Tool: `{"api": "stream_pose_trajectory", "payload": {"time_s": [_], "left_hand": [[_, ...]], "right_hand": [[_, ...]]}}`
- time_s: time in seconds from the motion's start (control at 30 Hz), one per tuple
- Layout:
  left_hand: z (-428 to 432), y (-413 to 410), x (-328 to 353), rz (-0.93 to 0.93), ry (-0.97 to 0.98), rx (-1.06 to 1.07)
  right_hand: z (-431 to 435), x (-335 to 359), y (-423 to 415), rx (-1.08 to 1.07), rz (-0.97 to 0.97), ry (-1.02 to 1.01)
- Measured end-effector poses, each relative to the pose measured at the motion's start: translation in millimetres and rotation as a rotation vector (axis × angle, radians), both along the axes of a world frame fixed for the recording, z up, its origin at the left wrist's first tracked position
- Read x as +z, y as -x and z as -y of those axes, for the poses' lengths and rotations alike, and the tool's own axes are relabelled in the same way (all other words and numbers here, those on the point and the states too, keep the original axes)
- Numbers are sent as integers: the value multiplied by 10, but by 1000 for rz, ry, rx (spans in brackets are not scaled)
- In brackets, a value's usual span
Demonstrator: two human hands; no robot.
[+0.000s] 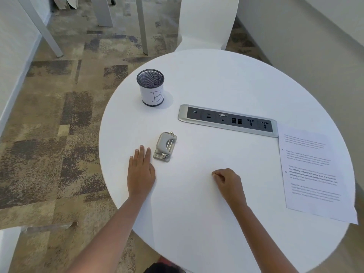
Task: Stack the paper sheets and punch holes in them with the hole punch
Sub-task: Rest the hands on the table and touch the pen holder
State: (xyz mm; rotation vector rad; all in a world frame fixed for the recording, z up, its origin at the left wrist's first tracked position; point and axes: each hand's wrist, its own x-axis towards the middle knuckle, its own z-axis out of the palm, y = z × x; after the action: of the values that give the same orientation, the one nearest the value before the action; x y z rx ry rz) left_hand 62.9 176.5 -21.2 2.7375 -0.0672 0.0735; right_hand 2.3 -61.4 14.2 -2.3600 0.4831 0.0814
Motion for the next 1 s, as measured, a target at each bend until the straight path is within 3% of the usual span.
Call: {"api": "stream_pose_trajectory", "payload": {"time_s": [0.2,0.63,1.0], "left_hand": [[26,91,5,-4,3,6],[50,164,32,-31,-7,2],[42,173,26,-24,25,9]], "right_hand": [[-61,57,104,132,-15,153],[-263,209,-110,208,-212,433],[-328,145,-143,288,-226,508]]}}
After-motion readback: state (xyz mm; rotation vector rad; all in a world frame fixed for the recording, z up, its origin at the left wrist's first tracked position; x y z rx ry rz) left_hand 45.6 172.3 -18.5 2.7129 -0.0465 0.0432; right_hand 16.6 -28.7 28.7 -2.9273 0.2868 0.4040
